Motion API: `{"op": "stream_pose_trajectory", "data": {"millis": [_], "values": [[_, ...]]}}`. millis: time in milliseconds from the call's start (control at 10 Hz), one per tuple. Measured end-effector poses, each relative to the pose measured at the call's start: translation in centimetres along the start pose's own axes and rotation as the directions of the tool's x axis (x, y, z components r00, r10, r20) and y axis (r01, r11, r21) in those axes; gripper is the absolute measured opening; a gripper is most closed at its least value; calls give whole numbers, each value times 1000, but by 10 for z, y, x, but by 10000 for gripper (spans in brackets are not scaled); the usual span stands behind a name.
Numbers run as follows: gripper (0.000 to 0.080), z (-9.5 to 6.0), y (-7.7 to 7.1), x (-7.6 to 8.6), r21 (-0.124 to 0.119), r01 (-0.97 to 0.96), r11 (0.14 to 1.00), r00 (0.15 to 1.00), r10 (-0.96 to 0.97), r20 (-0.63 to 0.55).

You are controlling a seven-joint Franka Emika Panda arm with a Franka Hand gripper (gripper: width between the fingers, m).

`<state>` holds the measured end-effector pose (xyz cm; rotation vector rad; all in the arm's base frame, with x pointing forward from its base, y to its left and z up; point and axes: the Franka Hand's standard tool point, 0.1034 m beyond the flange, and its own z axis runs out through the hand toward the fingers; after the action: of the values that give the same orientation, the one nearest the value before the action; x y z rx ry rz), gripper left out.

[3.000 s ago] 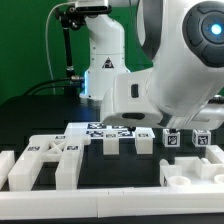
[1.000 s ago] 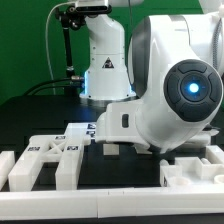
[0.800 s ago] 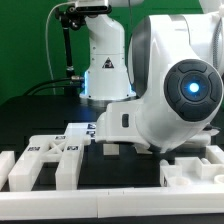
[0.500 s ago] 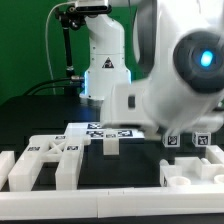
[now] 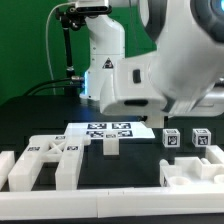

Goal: Assemble chair

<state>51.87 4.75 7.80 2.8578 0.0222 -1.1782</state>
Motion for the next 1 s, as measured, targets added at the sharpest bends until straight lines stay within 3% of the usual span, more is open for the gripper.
{"op": "stream_pose_trajectory", "data": {"millis": [100,200,300,400,600,700,800,900,1000], "values": [[287,-12,-15,-7,30,-74,997,997,74,-9],[287,-57,-28,0,88,-59,994,993,67,-100],[287,-91,-30,1,104,-49,993,976,70,-207],[287,-107,-31,-3,109,-43,993,959,72,-274],[287,-96,-30,0,126,-40,991,902,90,-421],[287,-100,-31,2,131,-36,991,879,94,-468],[287,-107,-38,14,147,-34,988,818,113,-564],[287,-105,-56,24,155,-18,988,750,116,-651],[287,-110,-68,27,151,-1,988,715,107,-691]]}}
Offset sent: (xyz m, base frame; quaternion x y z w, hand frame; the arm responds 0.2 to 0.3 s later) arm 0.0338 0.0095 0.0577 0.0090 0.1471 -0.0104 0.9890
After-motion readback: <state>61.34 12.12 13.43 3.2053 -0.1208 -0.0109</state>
